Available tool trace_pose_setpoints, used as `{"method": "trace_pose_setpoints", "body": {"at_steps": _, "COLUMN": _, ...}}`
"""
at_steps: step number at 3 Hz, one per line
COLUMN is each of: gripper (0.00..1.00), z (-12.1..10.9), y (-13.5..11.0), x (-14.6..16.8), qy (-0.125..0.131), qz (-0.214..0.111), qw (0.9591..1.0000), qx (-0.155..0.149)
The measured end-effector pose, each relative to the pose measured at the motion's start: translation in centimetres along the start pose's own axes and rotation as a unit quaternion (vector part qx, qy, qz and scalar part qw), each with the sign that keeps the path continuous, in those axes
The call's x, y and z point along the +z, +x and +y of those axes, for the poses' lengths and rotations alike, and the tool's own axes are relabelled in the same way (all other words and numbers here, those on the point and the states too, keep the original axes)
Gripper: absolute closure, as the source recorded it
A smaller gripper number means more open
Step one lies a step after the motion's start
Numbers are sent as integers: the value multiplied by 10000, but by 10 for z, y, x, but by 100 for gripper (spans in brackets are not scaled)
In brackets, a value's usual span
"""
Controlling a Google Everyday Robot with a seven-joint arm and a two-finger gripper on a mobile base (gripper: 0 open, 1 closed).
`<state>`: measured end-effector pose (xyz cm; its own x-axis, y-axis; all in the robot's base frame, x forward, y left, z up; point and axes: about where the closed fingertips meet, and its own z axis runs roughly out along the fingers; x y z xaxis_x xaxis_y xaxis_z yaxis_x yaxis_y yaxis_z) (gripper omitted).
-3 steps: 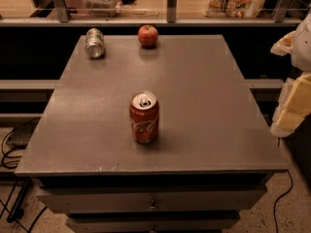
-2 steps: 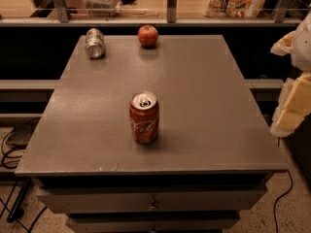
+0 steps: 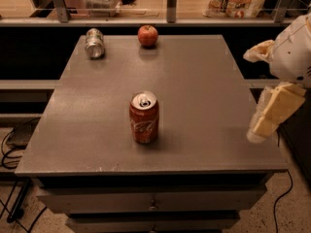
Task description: Move coke can near apple
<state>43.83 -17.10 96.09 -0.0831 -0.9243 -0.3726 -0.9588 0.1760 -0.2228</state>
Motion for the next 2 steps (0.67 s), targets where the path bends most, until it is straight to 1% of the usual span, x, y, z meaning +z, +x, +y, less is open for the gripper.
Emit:
{"method": "trace_pose_setpoints", "body": {"at_steps": 1, "gripper": 0, "z": 4, "y": -33, "x": 19, "qy": -60, "qz": -879, "qw": 9959, "qx": -184}}
{"method": "trace_pose_setpoints", "body": {"at_steps": 2, "gripper": 0, "z": 6, "y": -44, "x": 15, "qy": -51, "qz": -1053, "qw": 9942, "qx": -203}}
